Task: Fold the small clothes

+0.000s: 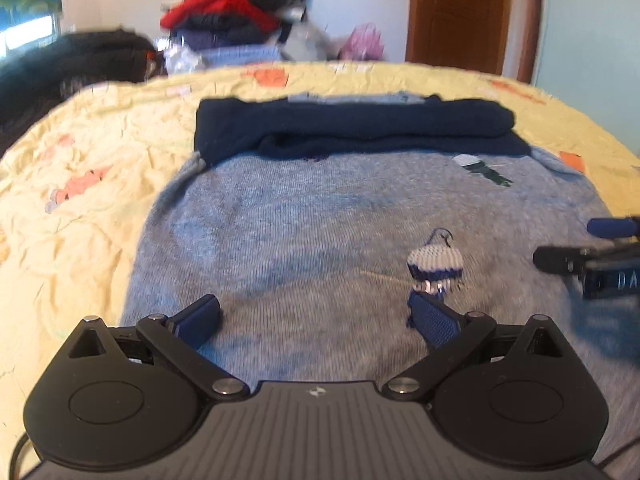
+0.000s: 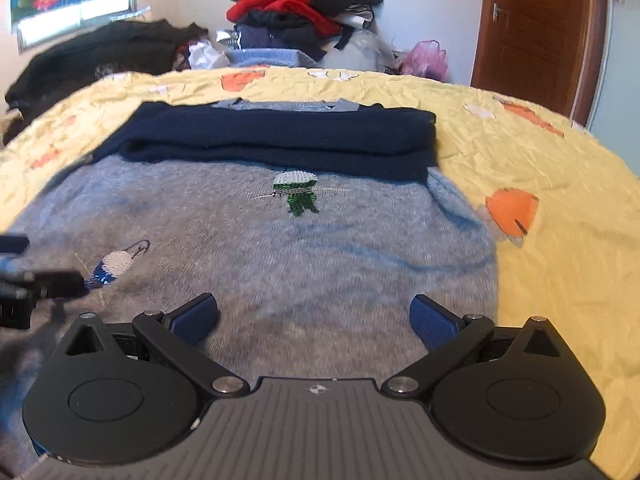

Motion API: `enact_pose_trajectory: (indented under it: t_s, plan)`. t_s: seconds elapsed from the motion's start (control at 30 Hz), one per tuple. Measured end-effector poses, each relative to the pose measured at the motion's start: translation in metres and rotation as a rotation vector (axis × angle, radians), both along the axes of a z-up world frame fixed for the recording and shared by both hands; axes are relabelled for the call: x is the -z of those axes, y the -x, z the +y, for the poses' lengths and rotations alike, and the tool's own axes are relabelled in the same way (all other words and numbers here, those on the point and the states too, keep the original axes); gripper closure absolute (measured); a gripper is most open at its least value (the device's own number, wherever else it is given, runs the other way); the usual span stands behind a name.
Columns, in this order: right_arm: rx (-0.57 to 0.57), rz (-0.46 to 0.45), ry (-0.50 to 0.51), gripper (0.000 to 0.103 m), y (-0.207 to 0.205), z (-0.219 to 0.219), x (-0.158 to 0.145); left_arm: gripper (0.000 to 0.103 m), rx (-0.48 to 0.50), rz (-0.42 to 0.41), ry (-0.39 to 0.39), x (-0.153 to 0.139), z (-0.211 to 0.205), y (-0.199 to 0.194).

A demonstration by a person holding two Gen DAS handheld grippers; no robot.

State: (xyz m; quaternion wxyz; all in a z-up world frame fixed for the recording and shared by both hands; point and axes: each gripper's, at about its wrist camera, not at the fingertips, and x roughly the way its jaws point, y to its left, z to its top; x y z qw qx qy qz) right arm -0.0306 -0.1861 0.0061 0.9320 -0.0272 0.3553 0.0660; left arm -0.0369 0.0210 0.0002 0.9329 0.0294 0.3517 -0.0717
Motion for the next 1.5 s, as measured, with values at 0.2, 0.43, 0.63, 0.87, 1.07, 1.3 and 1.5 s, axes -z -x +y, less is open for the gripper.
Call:
enact_pose_trajectory:
  t_s: [0.2,0.43,0.63,0.87,1.07,1.3,1.5]
  plan:
    - [-0.034,0.002,0.011,0.0,-0.001,-0.003,0.0,0.0,-0.003,0.0,0.005,0.0,0.0,-0.003]
    - [-0.018,-0.004,0.008,0.0,-0.008,0.0,0.002,0.0,0.002,-0.002,0.012,0.0,0.001,-0.003]
    - [-0.01,-0.005,0.007,0.0,-0.01,0.0,0.002,0.0,0.01,-0.003,0.009,0.001,-0.001,-0.005]
    - [-0.014,-0.005,0.007,0.0,-0.008,-0.001,0.002,0.0,0.001,-0.005,0.014,0.001,-0.001,-0.005]
    - [-0.015,-0.006,0.003,0.0,-0.008,-0.001,0.002,0.0,-0.005,-0.006,0.013,0.001,-0.001,-0.005]
    - [-0.015,-0.007,-0.004,0.0,-0.008,-0.002,0.001,0.0,-0.005,-0.006,0.013,0.001,-0.001,-0.005]
    - [-0.015,-0.008,-0.001,0.0,-0.007,-0.001,0.001,0.0,-0.005,-0.006,0.013,0.001,0.0,-0.004]
